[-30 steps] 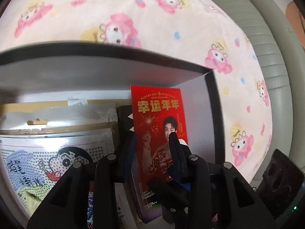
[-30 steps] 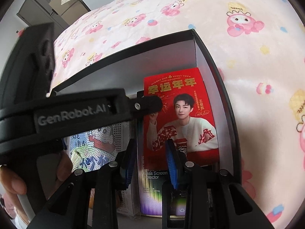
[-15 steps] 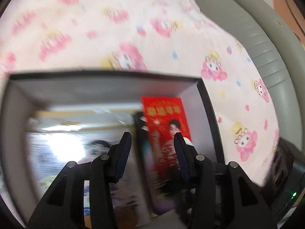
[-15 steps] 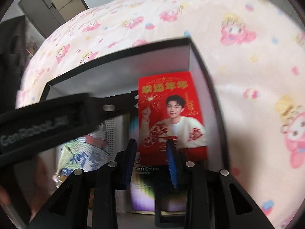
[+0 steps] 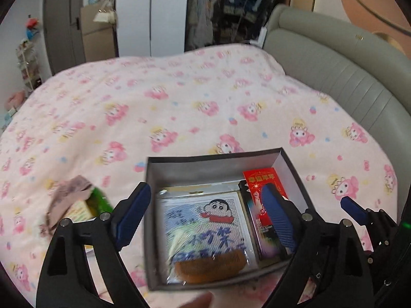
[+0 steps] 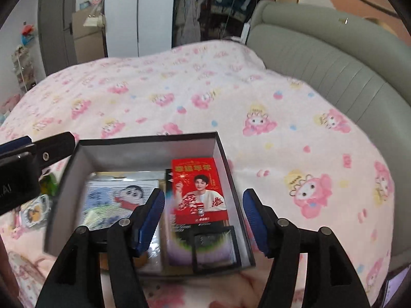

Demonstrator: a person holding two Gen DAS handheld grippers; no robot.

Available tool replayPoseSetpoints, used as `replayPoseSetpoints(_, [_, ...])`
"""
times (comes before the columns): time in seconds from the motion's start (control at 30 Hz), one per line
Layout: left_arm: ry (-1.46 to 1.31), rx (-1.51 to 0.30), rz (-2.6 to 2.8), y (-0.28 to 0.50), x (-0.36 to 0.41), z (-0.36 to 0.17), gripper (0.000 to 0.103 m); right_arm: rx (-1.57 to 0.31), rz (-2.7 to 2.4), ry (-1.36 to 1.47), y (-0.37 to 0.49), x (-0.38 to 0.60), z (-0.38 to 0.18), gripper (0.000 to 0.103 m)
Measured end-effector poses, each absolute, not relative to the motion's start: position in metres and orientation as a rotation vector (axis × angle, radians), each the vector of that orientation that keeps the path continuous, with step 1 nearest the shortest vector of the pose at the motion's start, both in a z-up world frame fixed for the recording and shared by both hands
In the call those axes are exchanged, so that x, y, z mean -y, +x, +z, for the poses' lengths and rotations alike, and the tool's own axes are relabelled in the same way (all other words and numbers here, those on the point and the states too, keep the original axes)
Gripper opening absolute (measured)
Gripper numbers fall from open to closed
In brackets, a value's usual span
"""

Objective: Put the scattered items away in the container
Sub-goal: 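Open both grippers and lift them away from the box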

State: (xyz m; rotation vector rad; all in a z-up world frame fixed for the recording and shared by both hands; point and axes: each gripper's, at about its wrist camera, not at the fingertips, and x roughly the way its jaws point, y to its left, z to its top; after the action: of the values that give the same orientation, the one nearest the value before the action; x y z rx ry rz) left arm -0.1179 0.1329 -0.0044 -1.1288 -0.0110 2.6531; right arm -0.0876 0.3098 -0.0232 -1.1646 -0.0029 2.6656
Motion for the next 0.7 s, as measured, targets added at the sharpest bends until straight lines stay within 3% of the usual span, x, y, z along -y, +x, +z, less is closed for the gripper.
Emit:
replayPoseSetpoints(0.23, [-1.022, 0.085, 2.702, -0.042, -0.085, 0.031, 0.1, -0.105, 2.782, -1.096, -0.03, -0.28, 0.003, 0.065])
replayPoseSetpoints(0.7, [-1.001, 0.029, 2.735, 0.034, -0.055, 0.025, 0.102, -0.135, 2.838, -0.992, 0.035, -0.251, 0.016, 0.066])
